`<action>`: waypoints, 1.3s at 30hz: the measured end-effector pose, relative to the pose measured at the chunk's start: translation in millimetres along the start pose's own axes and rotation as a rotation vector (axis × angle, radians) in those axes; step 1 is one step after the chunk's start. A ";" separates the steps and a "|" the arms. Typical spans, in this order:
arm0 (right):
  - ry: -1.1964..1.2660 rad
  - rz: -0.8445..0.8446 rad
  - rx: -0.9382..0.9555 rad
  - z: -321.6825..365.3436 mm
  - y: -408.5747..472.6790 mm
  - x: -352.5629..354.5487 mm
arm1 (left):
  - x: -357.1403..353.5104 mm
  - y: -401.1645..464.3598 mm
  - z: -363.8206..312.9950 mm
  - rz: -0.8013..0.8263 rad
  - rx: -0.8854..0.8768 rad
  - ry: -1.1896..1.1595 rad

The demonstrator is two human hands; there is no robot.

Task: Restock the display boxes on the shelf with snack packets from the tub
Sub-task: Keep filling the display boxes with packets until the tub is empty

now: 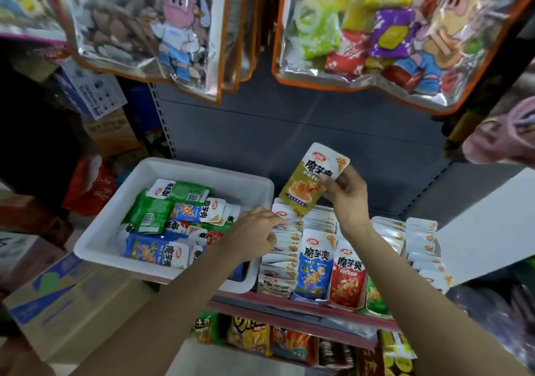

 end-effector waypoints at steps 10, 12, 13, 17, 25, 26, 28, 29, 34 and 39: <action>-0.468 0.169 0.014 -44.4 -8.0 -17.7 | 1.2 -5.9 8.4 0.048 0.031 -0.009; -0.557 0.140 0.055 -41.1 -7.0 -14.8 | 1.0 -5.9 9.7 0.057 0.036 -0.012; -0.593 0.131 0.084 -37.7 -6.2 -15.6 | 0.9 -6.0 10.7 0.061 0.039 -0.016; -0.828 0.240 0.235 -30.8 -9.3 -29.5 | -0.9 -6.3 12.6 0.081 0.046 -0.018; -0.918 0.484 0.363 -37.9 -28.2 -45.6 | -0.6 -7.7 13.6 0.077 0.051 -0.055; -0.943 0.512 0.358 -40.8 -29.6 -45.0 | 0.6 -8.1 13.9 0.064 0.050 -0.072; -1.014 0.571 0.337 -46.9 -31.1 -44.2 | 3.9 -9.4 16.6 0.024 0.072 -0.125; -1.053 0.600 0.325 -49.9 -31.6 -44.6 | 5.4 -10.0 19.6 -0.004 0.098 -0.159; -1.176 0.723 0.255 -61.4 -42.2 -50.1 | 24.7 -8.2 32.2 -0.252 0.221 -0.237; -1.279 0.820 0.265 -62.2 -54.5 -54.1 | 9.6 -4.5 18.9 -0.037 0.094 -0.072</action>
Point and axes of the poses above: each hand's wrist, its own y-axis towards the middle knuckle, its own x-axis out of the back of the hand, z = x × y, the point moved 9 cm from there along y, towards the middle knuckle, and after that the axes turned 10 degrees about -z, right-handed, at the moved point
